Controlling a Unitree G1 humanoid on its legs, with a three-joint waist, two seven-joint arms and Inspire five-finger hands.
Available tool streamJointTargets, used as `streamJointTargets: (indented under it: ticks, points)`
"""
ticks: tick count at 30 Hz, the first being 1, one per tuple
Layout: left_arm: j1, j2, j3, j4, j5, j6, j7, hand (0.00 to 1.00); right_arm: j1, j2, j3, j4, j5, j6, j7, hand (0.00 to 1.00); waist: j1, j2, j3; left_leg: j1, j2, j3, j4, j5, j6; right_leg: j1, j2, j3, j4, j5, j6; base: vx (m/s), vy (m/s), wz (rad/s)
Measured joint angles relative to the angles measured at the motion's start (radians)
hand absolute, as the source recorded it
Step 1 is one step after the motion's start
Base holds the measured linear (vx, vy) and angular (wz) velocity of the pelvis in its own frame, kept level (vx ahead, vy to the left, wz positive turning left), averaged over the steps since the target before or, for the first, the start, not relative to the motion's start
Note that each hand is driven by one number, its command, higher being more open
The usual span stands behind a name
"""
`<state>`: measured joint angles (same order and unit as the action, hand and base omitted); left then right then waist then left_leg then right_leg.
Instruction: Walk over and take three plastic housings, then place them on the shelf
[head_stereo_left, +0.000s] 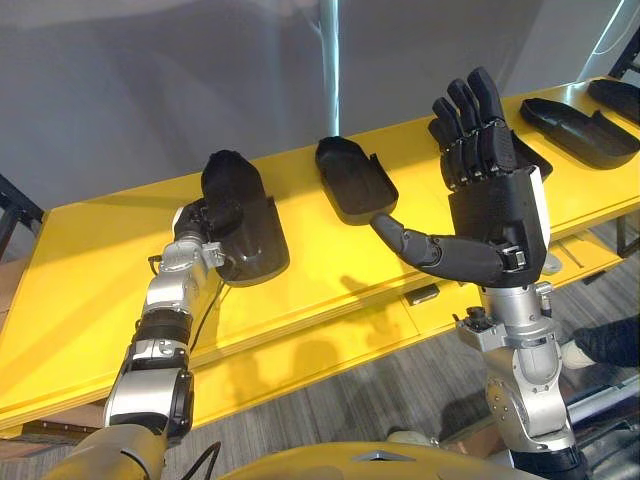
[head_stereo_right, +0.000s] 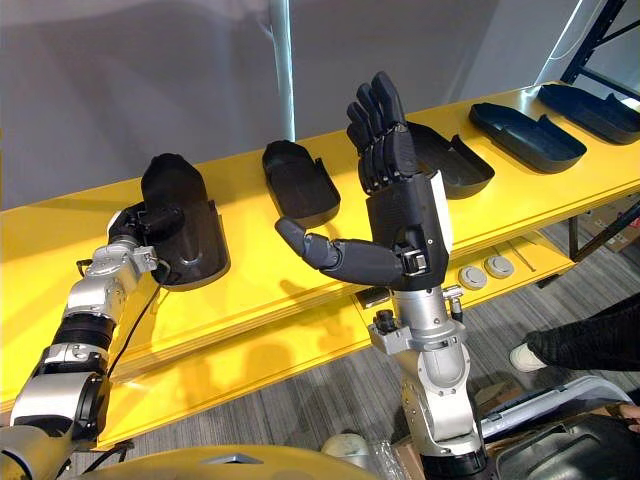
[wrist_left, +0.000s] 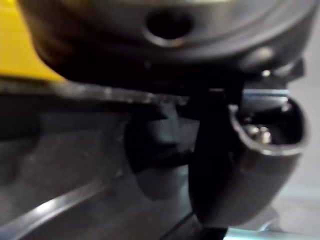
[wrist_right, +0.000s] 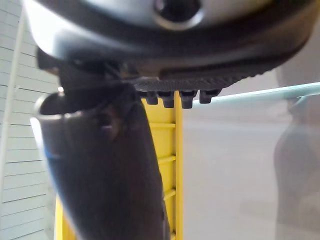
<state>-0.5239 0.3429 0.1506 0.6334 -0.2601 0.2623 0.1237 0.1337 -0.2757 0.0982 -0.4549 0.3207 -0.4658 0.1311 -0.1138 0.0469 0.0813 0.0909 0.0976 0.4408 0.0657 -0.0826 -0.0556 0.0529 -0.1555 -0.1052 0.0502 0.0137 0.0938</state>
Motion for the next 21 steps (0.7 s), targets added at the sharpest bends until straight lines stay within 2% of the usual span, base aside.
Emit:
streamJointTargets:
  ticks: [4,13,21]
  points:
    - [-0.026,0.004,0.005,0.016,0.001,0.002,0.008,1.00,-0.001,0.000,0.012,0.000,0.000,0.003,-0.012,1.00,-0.001,-0.002,0.019,-0.002,0.000,0.001,0.000,-0.004,-0.004,0.000,-0.001,0.001,0.000,0.000,0.000,-0.05,-0.005,-0.01]
    - [-0.038,0.005,0.027,0.033,-0.012,0.002,0.019,1.00,-0.001,0.000,0.015,-0.001,0.000,0.008,-0.013,1.00,-0.004,-0.003,0.020,0.000,0.003,0.011,-0.002,-0.007,0.002,-0.003,0.001,0.003,0.000,-0.001,-0.002,-0.01,-0.004,-0.02]
    - [-0.046,0.005,0.023,0.033,-0.021,0.000,0.049,1.00,-0.030,0.001,0.038,0.000,-0.002,0.008,-0.042,1.00,-0.004,-0.004,0.019,0.007,0.000,0.009,-0.018,0.014,0.003,-0.001,0.001,0.001,0.000,0.001,0.000,0.00,0.000,0.00]
